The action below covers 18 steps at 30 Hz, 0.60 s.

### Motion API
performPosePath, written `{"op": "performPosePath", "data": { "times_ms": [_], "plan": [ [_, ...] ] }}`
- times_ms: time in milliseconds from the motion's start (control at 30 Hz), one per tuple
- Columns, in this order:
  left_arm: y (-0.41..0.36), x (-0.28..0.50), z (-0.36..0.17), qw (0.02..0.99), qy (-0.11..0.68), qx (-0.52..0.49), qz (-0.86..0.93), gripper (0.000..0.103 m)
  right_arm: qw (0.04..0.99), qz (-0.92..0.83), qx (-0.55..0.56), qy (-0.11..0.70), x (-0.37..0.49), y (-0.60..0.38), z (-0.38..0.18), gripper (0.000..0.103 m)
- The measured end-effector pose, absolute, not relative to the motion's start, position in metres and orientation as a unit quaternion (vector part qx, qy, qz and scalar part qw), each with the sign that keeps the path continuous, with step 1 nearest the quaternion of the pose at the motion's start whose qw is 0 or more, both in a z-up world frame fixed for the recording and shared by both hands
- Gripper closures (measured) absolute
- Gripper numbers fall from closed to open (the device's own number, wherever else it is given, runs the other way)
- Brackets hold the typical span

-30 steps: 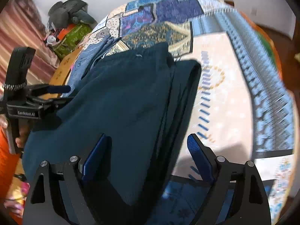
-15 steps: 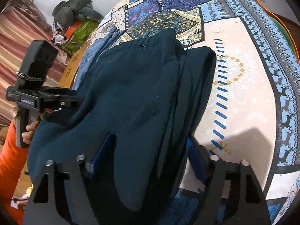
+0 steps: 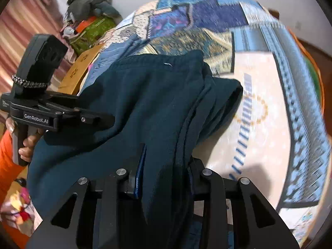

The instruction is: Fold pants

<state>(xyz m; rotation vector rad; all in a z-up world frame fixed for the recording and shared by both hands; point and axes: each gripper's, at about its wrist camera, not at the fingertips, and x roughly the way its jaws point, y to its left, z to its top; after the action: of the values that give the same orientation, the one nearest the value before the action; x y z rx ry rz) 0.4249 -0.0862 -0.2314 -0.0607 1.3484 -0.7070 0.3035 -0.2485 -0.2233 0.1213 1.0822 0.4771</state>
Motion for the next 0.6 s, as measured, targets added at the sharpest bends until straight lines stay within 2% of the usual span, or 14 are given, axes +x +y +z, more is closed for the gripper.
{"op": "performPosePath", "data": {
  "times_ms": [367,600],
  "plan": [
    [-0.017,0.402,-0.111,0.837,0.464,-0.015,-0.289,0.066,0.889,0.257,-0.007,0.38,0.322,-0.192,-0.128,0.075],
    [0.038,0.424,-0.067,0.883,0.414,-0.02,-0.221,0.068,0.899,0.285,-0.003,0.333,0.357,-0.139,-0.099,0.077]
  ]
}}
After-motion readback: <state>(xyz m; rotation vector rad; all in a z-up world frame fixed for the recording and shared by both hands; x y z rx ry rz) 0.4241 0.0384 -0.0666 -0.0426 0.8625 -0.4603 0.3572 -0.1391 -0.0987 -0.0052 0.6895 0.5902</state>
